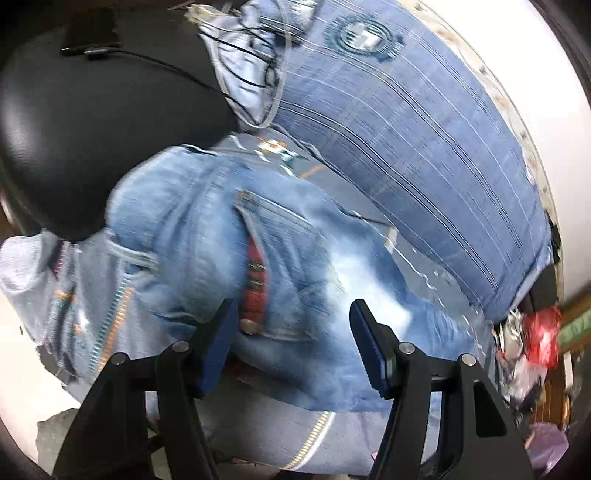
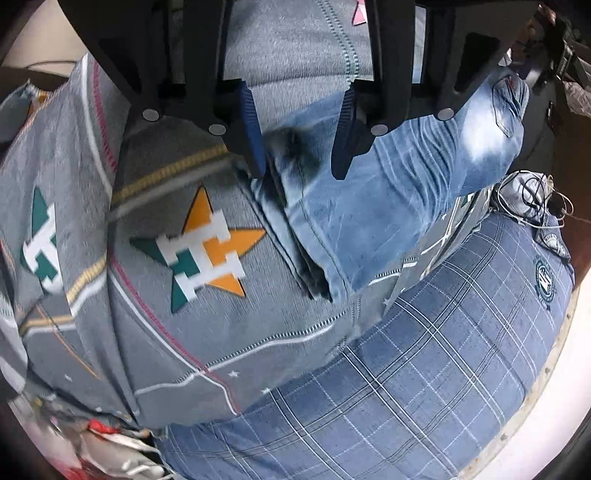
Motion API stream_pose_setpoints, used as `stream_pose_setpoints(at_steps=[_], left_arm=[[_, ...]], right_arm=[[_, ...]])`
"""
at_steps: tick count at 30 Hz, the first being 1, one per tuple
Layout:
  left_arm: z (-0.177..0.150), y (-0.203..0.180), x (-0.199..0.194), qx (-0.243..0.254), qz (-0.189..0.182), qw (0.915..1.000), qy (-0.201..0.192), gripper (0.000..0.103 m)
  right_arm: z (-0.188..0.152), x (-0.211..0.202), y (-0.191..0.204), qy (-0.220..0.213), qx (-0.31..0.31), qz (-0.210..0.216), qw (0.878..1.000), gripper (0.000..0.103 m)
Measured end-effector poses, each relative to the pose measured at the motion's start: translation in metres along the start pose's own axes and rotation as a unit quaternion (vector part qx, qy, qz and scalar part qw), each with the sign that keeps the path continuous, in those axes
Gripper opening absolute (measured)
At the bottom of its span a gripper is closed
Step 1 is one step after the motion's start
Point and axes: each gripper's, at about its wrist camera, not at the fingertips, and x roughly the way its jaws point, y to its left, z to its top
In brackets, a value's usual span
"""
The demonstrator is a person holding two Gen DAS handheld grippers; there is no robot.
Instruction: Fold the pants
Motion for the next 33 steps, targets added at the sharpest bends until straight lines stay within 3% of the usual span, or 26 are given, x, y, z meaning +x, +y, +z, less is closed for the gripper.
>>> stream_pose_setpoints(at_steps=[4,6,7,8,11,13,15,16,18,23,24,29,33], left_arm=[[-0.004,-0.018,0.002,0.026,-0.003,0.9997,0.004,0.064],[-0.006,-0.024,0.004,0.036,-0.008,0.9993,0.006,0.064],[-0.007,-0.027,0.004,0.043,-0.012,0.999,0.009,0.064],[-0.009,-0.031,0.005,0.05,-0.019,0.9985,0.011,0.064],[-0.014,-0.043,0.003,0.075,-0.038,0.9964,0.012,0.064],[-0.018,-0.05,0.003,0.09,-0.05,0.9946,0.015,0.064],[-0.024,-0.058,0.006,0.106,-0.067,0.9918,0.027,0.064],[-0.027,-0.063,0.008,0.113,-0.075,0.9901,0.036,0.064],[-0.036,-0.077,0.013,0.134,-0.096,0.9843,0.064,0.064],[-0.06,-0.123,0.033,0.159,-0.13,0.9706,0.125,0.069],[-0.065,-0.133,0.041,0.154,-0.14,0.9673,0.145,0.069],[-0.096,-0.177,0.084,0.098,-0.178,0.9497,0.238,0.07],[-0.133,-0.211,0.118,0.059,-0.199,0.9316,0.299,0.07]], right_arm=[[0.004,0.02,0.0,0.035,-0.01,0.002,0.999,0.036],[0.002,0.024,0.007,0.041,-0.033,-0.027,0.998,0.017],[0.001,0.024,0.008,0.043,-0.039,-0.033,0.998,0.017],[0.001,0.019,0.007,0.037,-0.041,-0.031,0.998,0.016],[0.003,-0.015,0.007,-0.042,-0.041,-0.028,0.998,0.016],[0.005,-0.029,0.001,-0.07,-0.025,-0.019,0.997,0.016],[0.006,-0.022,-0.006,-0.055,-0.012,-0.02,0.998,0.018],[0.005,-0.006,-0.01,-0.011,-0.01,-0.025,1.0,0.02],[0.003,0.013,-0.017,0.036,0.013,-0.039,0.999,0.024],[0.008,-0.024,-0.033,-0.024,0.069,0.039,0.997,0.044],[0.013,-0.031,-0.033,-0.027,0.079,0.056,0.995,0.044],[0.07,-0.044,-0.02,-0.041,0.08,0.062,0.994,0.053],[0.08,-0.047,-0.027,-0.063,0.103,0.12,0.985,0.054]])
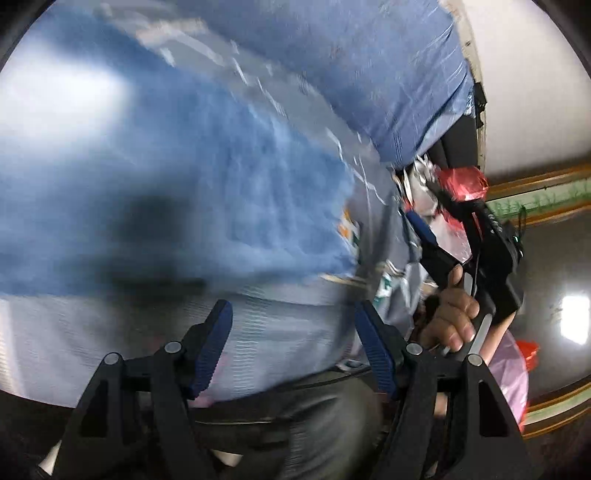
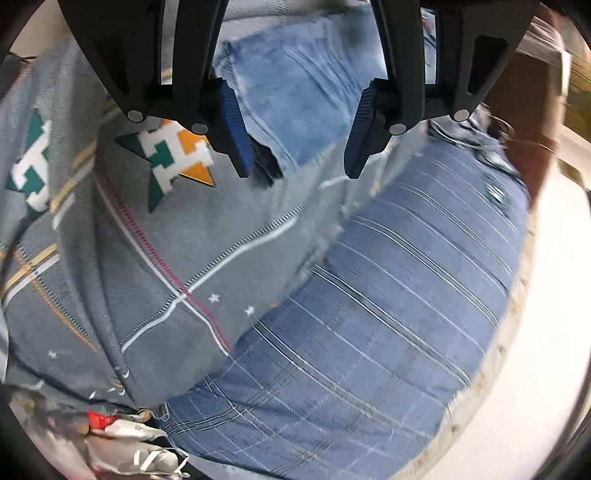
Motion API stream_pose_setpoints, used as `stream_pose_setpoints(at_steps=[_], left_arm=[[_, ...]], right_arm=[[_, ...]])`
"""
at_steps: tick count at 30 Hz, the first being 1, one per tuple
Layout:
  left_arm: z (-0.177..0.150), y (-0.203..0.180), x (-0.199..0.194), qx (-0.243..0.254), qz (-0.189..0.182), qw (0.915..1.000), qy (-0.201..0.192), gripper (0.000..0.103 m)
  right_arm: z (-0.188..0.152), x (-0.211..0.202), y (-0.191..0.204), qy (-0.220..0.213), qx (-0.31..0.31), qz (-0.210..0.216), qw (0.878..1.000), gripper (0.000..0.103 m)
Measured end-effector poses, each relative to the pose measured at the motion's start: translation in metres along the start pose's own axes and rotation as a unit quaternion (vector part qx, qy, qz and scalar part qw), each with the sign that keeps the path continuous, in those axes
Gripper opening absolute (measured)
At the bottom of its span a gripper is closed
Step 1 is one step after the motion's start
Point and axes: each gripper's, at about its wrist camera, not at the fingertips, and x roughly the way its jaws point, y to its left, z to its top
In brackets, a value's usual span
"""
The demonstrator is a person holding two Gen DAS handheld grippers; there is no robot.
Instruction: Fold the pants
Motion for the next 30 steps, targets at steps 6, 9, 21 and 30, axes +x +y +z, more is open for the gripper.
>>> stream_pose_setpoints(at_steps=[6,9,21,30], left_arm=[[-0.01,-0.006,0.051,-0.096,-0.037,0.9946,-0.01,0.069],[-0.013,-0.002,0.061,-0.145,-0.043,0.988,-0.033,0.069],[-0.017,0.008,0.071,-0.26,-0.041,0.9599,-0.097,0.069],[-0.009,0.015,0.062,-0.284,-0.066,0.9481,-0.126,0.063]], right_arm=[[-0.022,0.04,-0.05,0.066,0.079,-0.007,0.995,0.057],[-0.021,0.04,-0.051,0.073,0.078,0.015,0.994,0.057],[-0.019,0.047,-0.048,0.076,0.06,0.006,0.995,0.057],[-0.021,0.052,-0.052,0.093,0.065,-0.015,0.993,0.057]])
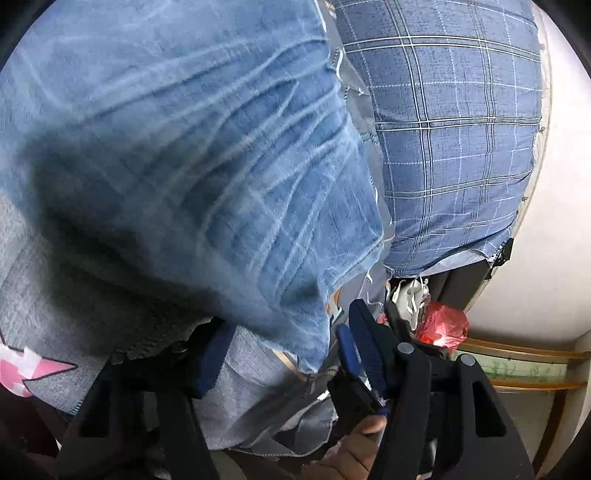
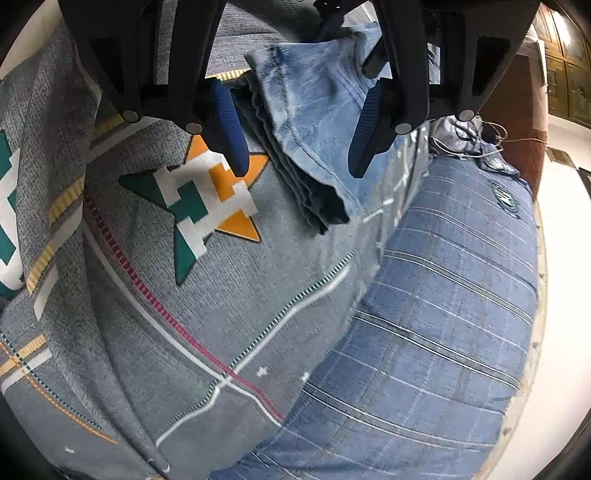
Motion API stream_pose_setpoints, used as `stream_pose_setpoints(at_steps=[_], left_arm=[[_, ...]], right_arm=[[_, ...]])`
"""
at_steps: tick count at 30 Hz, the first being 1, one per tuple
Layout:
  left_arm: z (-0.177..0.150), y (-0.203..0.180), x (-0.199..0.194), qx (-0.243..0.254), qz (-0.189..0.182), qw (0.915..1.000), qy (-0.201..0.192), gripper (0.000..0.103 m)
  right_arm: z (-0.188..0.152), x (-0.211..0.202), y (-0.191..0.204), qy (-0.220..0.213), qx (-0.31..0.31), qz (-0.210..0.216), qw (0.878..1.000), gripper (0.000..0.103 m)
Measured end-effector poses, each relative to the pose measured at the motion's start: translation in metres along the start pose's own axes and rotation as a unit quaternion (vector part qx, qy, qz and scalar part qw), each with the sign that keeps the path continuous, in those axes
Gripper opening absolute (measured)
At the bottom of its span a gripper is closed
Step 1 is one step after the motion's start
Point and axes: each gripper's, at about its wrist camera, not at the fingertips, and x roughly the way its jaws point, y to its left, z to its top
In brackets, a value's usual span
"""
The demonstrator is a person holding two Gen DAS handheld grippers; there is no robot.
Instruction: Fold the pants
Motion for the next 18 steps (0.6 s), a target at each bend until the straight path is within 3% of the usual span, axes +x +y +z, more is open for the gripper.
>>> stream_pose_setpoints(at_steps=[5,8,11,13,14,15,18], left_arm=[[-0.007,-0.013,0.028,0.013,0.018,0.9993,0.031,0.063],[-0.01,-0.012,0.044,0.001,0.026,0.9987,0.044,0.063],[-0.012,-0.023,0.05,0.024,0.033,0.998,0.048,0.063],[-0.005,-0.027,0.053,0.019,0.039,0.9978,0.05,0.051],[-0.001,-0.03,0.056,0.018,0.042,0.9977,0.049,0.032],[0.003,-0.03,0.054,0.015,0.042,0.9978,0.05,0.02],[0.014,-0.027,0.044,-0.014,-0.005,0.9978,0.065,0.018]], right_arm=[[-0.001,0.013,-0.009,0.037,0.018,-0.009,0.999,0.057],[-0.001,0.01,-0.02,0.032,0.042,-0.003,0.999,0.057],[-0.001,0.005,-0.028,0.02,0.06,-0.01,0.998,0.057],[-0.001,0.004,-0.033,0.019,0.07,-0.006,0.997,0.057],[-0.001,0.005,-0.035,0.023,0.074,0.003,0.997,0.057],[0.0,0.005,-0.036,0.025,0.075,0.007,0.997,0.057],[0.0,0.006,-0.036,0.03,0.074,0.022,0.997,0.057]])
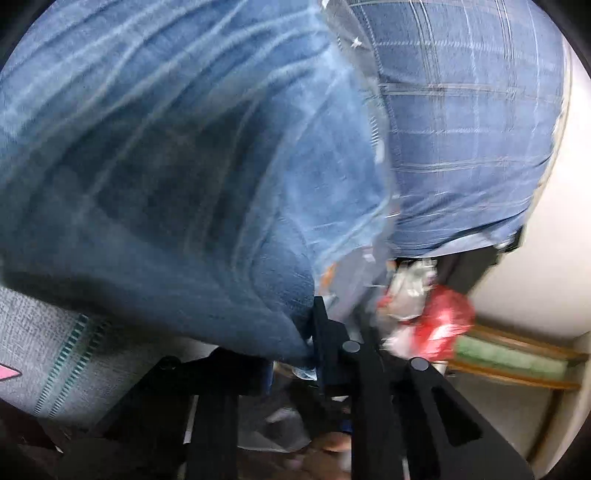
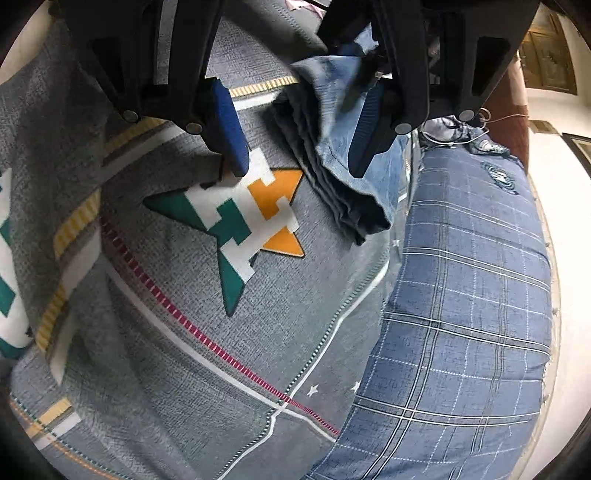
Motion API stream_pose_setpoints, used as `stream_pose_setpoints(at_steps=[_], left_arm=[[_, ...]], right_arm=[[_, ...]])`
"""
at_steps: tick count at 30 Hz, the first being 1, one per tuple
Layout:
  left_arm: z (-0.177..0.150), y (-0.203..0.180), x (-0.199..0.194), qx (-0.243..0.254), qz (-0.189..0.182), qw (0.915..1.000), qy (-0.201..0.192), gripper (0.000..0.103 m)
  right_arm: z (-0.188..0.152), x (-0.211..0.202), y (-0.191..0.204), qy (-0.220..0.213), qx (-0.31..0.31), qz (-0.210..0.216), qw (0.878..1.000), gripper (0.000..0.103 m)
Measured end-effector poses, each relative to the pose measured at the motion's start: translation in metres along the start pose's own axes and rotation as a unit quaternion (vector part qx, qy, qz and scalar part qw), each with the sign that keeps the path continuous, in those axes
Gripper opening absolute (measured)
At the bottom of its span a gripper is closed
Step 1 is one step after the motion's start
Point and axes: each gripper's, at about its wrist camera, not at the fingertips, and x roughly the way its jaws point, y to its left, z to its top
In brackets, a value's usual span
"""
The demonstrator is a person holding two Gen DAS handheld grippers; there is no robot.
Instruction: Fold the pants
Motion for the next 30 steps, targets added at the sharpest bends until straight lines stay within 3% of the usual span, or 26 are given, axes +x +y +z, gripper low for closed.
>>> stream_pose_setpoints(at_steps=[2,5,9,13,16,18,22,23,25,26,27,30], left_arm=[[0.004,-0.001,-0.011,-0.01,-0.038,0.9992,0.008,0.016],[0.004,0.0,-0.021,-0.02,-0.065,0.9976,0.017,0.016],[0.003,0.003,-0.025,-0.025,-0.074,0.9966,0.026,0.016],[-0.002,0.017,-0.03,-0.02,-0.084,0.9956,0.038,0.016],[-0.006,0.022,-0.024,-0.021,-0.076,0.9959,0.044,0.016],[-0.006,0.022,-0.022,-0.021,-0.075,0.9959,0.046,0.016],[-0.009,0.009,-0.019,0.006,-0.059,0.9969,0.051,0.017],[-0.01,0.007,-0.02,0.011,-0.054,0.997,0.055,0.023],[-0.014,0.0,-0.029,0.034,-0.038,0.9966,0.066,0.044],[-0.018,-0.006,-0.041,0.062,-0.03,0.995,0.073,0.059],[-0.022,-0.009,-0.053,0.088,-0.026,0.9928,0.076,0.067],[-0.032,-0.023,-0.101,0.189,-0.019,0.9794,0.068,0.071]], right_arm=[[-0.002,0.003,0.003,0.006,-0.006,0.009,1.0,0.057],[-0.005,0.01,0.004,0.026,-0.006,0.032,0.999,0.057],[-0.012,0.031,0.008,0.074,0.0,0.064,0.995,0.057],[-0.015,0.036,0.003,0.079,0.02,0.074,0.994,0.057],[-0.018,0.041,0.0,0.087,0.034,0.075,0.993,0.044],[-0.018,0.038,0.005,0.079,0.02,0.07,0.994,0.019],[-0.017,0.025,0.019,0.04,-0.02,0.064,0.997,0.011],[-0.018,0.019,0.027,0.027,-0.043,0.068,0.996,0.01],[-0.021,0.015,0.04,0.014,-0.075,0.075,0.994,0.009],[-0.024,0.011,0.05,0.003,-0.099,0.078,0.992,0.009],[-0.027,0.009,0.056,-0.004,-0.115,0.076,0.99,0.009],[-0.03,0.006,0.069,-0.019,-0.14,0.079,0.987,0.009]])
